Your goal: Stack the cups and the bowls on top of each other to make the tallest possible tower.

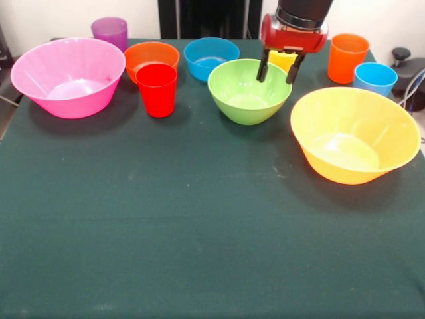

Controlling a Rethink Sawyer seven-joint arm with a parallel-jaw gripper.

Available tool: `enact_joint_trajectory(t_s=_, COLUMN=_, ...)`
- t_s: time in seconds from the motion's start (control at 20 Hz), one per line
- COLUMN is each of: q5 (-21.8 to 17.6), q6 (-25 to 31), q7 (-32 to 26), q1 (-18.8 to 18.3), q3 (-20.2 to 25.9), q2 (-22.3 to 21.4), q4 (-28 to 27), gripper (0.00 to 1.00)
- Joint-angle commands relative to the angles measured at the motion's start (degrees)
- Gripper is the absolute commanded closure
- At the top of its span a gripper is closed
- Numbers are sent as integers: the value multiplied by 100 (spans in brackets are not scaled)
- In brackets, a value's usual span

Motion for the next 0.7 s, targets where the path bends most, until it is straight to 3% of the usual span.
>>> enact_joint_trajectory(t_s=0.05, q5=212, q6=785, q7=810, q1=-57, q3=430, q2=-167, q4=7, gripper=0)
enact_joint_trajectory(t_s=0.7, q5=240, q6=1053, q7=924, q1=48, q3=402, q2=-297, q4=-44, gripper=0)
